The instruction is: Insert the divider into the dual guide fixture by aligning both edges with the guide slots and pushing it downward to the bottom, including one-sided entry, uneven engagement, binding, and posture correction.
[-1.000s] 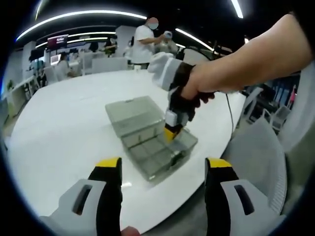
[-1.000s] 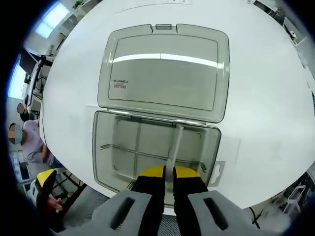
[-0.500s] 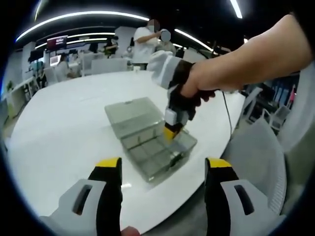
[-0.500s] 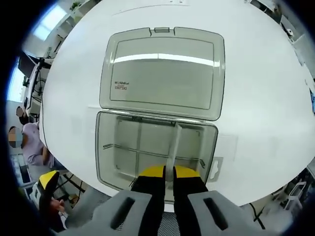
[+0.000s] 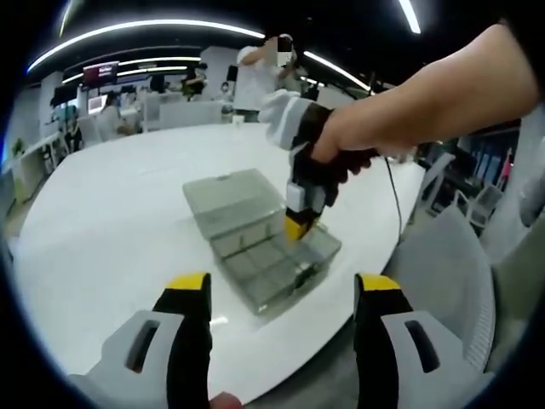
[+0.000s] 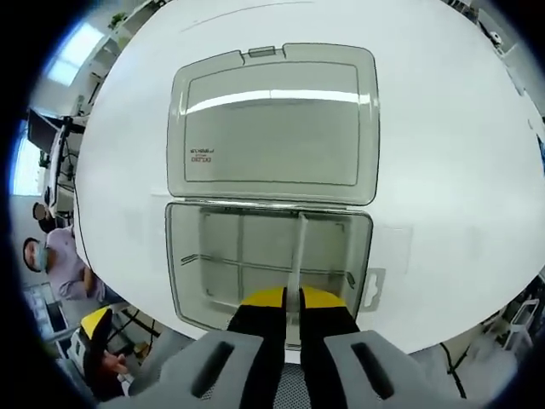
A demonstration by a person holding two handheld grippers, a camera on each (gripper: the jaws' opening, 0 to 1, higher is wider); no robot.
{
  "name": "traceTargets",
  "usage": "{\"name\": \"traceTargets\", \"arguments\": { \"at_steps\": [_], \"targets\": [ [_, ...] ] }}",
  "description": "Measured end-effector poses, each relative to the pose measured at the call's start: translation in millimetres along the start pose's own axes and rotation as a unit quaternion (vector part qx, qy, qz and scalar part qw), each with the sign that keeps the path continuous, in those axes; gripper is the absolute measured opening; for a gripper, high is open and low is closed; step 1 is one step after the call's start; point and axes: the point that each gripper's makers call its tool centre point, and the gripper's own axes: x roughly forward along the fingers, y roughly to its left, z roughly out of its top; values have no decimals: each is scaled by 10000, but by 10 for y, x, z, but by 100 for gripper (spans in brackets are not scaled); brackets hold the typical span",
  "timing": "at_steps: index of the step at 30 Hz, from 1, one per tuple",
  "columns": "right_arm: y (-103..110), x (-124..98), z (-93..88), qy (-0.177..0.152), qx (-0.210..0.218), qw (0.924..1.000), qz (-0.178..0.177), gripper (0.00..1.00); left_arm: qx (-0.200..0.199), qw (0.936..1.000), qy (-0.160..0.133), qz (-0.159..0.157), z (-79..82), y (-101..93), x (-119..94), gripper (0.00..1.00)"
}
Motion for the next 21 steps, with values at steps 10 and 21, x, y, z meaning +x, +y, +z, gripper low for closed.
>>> {"name": "traceTargets", "arguments": {
  "at_steps": [10, 21],
  "targets": [
    [13, -47, -40, -441, -159, 9989, -43, 0, -7, 10000, -1, -7, 5, -1, 12, 65],
    [-5, -14, 15, -750, -186, 9970, -37, 0, 4, 10000, -12, -9, 9, 8, 17, 65]
  ]
}}
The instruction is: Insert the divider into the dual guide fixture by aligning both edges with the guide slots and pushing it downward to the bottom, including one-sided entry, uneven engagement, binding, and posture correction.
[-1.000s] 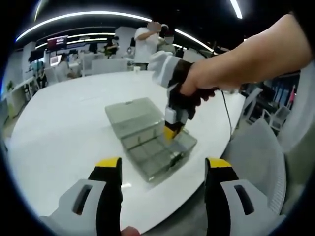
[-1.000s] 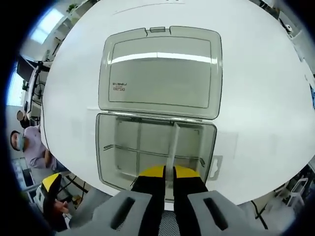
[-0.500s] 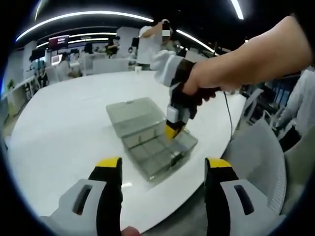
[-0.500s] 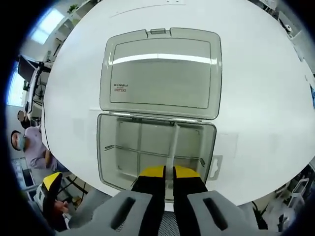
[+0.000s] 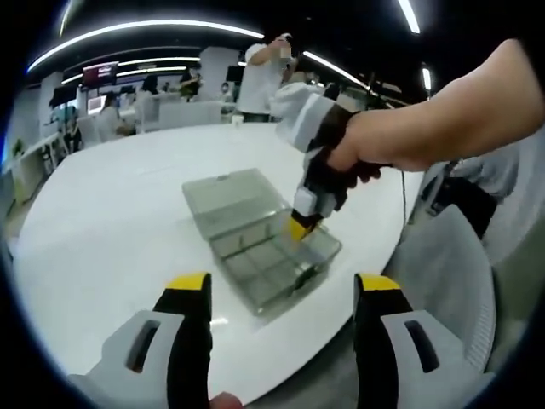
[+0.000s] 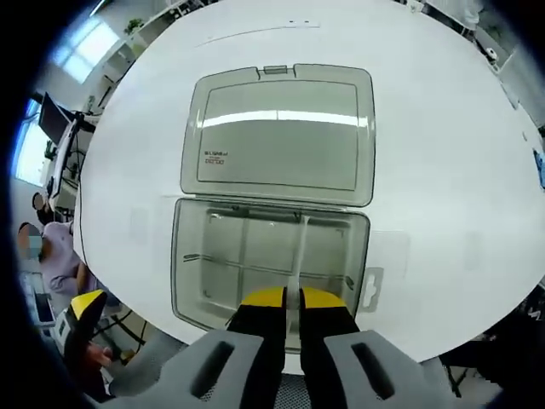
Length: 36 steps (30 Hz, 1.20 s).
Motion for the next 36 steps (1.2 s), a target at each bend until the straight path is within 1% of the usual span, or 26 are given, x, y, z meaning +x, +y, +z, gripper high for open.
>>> {"name": "traceTargets", "arguments": {
  "at_steps": [6, 8, 9, 10, 12, 13, 14, 15, 17, 21, 24, 25, 26, 28, 30, 34, 36],
  "targets": [
    [-3, 6, 24, -111, -270, 9995, -112, 0, 16, 10000, -2, -19, 2, -18, -3, 64],
    [7, 6, 16, -181, -121, 9997, -80, 0, 23, 10000, 1, -14, 0, -16, -6, 64],
    [8, 3, 20, -187, -322, 9992, -126, 0, 16, 10000, -3, -12, 1, -16, -8, 64],
    [7, 1, 20, -189, -422, 9988, -164, 0, 17, 10000, -1, -13, 0, -16, -9, 64],
    [27, -7, 11, -181, -385, 9990, -145, 0, 25, 10000, 5, -12, -3, -18, -10, 64],
    [25, -4, 13, -196, -500, 9984, -182, 0, 25, 10000, 4, -13, -2, -22, -10, 64],
    [12, -4, 25, -227, -768, 9964, -270, 0, 27, 10000, 1, -18, 1, -28, -11, 64],
    [53, -14, 6, -208, -675, 9972, -229, 0, 39, 10000, 1, -19, 3, -32, -14, 64],
    [43, -16, 6, -196, -662, 9974, -226, 0, 35, 10000, 6, -19, -1, -31, -16, 64],
    [39, 1, 20, -130, -788, 9966, -203, 0, 37, 10000, 1, -12, -1, -29, -21, 64],
    [64, 20, 14, -58, -1047, 9943, -193, 0, 41, 10000, 10, -15, -5, -33, -21, 64],
    [51, 22, 9, -40, -1111, 9935, -245, 0, 45, 10000, 10, -15, -4, -33, -22, 64],
    [65, 26, 3, -38, -1084, 9939, -199, 0, 48, 10000, 13, -14, -3, -34, -22, 64],
    [50, 60, 4, 1, -1208, 9925, -190, 0, 51, 10000, 14, -14, -1, -33, -22, 64],
    [60, 56, 8, 20, -1212, 9925, -145, 0, 59, 10000, 18, -8, 1, -29, -23, 64],
    [51, 86, 27, 31, -1584, 9872, -166, 0, 53, 10000, 27, -9, -3, -27, -19, 64],
    [67, 74, 5, 36, -1586, 9872, -158, 0, 59, 10000, 31, -13, -5, -30, -16, 64]
  ]
}}
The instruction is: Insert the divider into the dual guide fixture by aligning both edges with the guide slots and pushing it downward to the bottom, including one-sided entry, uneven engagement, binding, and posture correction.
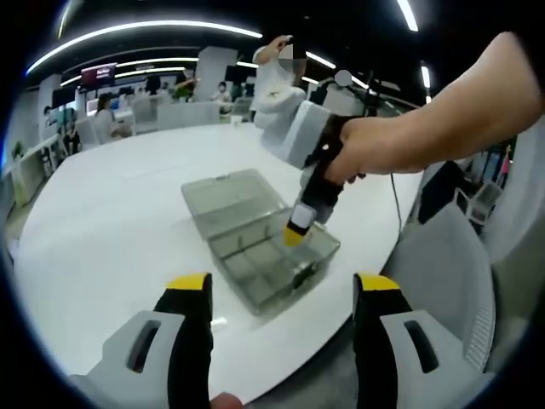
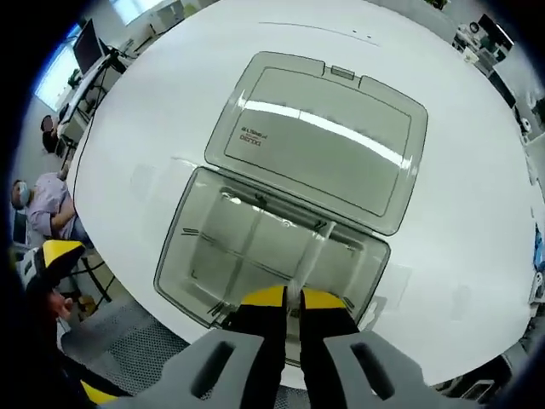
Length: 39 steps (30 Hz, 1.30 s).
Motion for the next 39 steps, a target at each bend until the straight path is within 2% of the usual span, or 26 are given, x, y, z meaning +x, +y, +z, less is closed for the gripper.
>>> {"name": "traceTargets", "arguments": {
  "at_steps": [2, 4, 7, 9, 11, 13, 18, 26, 39],
  "targets": [
    [21, -5, -13, 10, -223, 9998, -8, 0, -3, 10000, 2, -5, 1, -3, 1, 64],
    [-7, -1, -16, 41, -31, 10000, 23, 0, 1, 10000, 0, -2, 5, -3, 0, 64],
    [-22, -32, -22, -20, 1037, 9944, 207, 0, 15, 10000, 9, 0, 4, 3, -5, 64],
    [-26, -36, -16, -73, 1444, 9889, 352, 0, 6, 10000, 12, 8, 2, 11, -9, 64],
    [-71, -30, -20, -10, 1905, 9801, 560, 0, -2, 10000, 26, 5, -7, 9, -7, 64],
    [-130, -13, -11, 89, 1781, 9823, 577, 0, 9, 10000, 43, -18, -13, -12, -3, 64],
    [-84, 0, 22, 305, 1605, 9855, 452, 0, 21, 10000, 61, -39, -23, -34, 2, 64],
    [-77, -68, -9, 537, 1806, 9814, 362, 0, -21, 10000, 73, -9, -47, -11, -7, 63],
    [-59, -223, 4, 473, 1788, 9820, 388, 0, 15, 10000, 38, -54, -9, -37, 21, 63]
  ]
}}
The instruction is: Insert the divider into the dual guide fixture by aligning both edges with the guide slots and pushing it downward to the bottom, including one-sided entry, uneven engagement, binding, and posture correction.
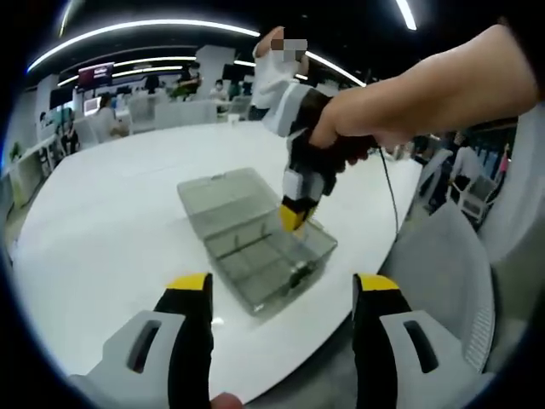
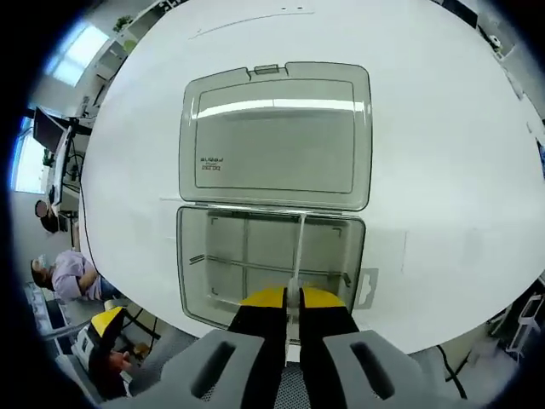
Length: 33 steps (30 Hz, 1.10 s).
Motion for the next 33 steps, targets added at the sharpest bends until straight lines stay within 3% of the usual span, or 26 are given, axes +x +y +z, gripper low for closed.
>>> {"name": "traceTargets", "arguments": {
  "at_steps": [11, 33],
  "targets": [
    [14, -38, 35, -233, -79, 9997, 0, 0, 1, 10000, -8, -25, -2, -4, 8, 63],
    [-29, 46, 21, -171, -53, 9998, -60, 0, 27, 10000, 13, -22, -1, -10, -5, 63]
  ]
}}
